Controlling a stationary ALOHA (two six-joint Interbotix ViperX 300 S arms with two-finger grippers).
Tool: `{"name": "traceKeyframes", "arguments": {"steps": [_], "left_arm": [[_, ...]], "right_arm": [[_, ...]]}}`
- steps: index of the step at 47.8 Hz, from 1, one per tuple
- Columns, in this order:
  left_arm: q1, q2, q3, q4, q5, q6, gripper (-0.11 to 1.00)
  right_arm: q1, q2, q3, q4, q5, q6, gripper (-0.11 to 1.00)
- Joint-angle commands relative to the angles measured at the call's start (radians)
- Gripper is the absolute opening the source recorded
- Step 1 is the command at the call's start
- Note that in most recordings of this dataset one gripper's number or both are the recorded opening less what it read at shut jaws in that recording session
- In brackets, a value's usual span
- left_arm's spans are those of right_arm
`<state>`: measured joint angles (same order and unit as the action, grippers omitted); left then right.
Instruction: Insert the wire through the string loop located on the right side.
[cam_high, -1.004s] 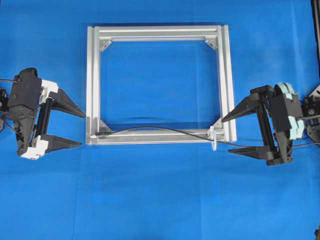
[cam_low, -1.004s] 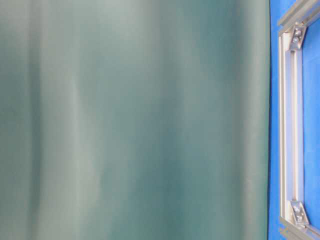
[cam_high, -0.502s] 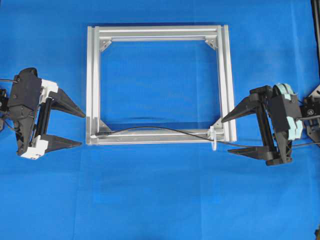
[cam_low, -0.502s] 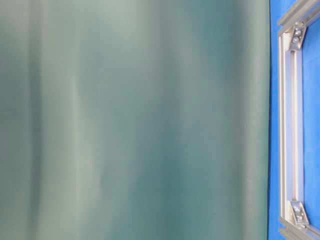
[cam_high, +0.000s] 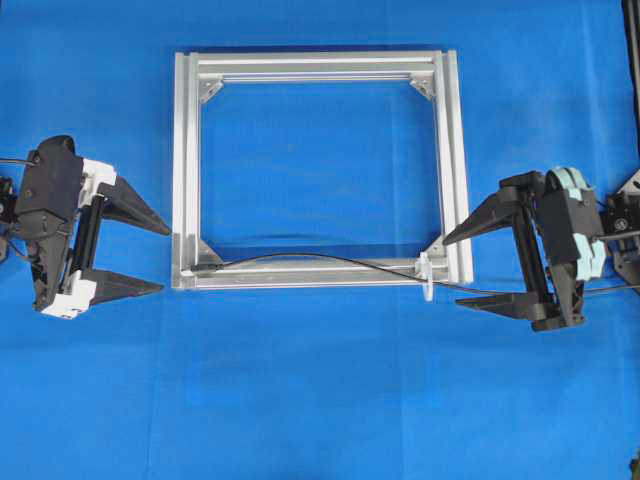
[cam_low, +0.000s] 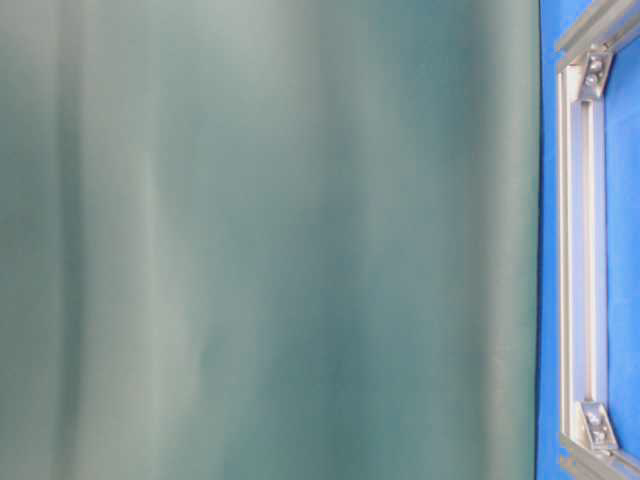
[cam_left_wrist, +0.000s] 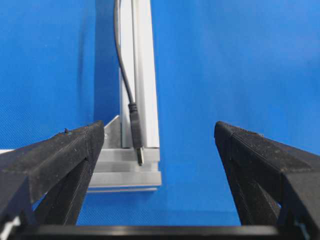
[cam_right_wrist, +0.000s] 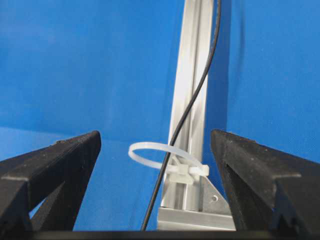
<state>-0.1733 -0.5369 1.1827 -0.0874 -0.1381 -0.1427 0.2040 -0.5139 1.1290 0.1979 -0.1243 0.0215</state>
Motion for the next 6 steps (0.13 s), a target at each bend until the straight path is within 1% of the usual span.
{"name": "traceKeyframes", "arguments": {"steps": [1,6], "left_arm": [[0.002,-0.005,-0.011,0.002,-0.005,0.002,0.87],[0.003,-0.005,-0.011,0.002,-0.005,0.003,0.87]], "right_arm": [[-0.003,-0.003,-0.020,-0.002,-0.003,-0.002,0.96],[-0.003,-0.003,-0.020,-0.002,-0.003,-0.003,0.96]]}}
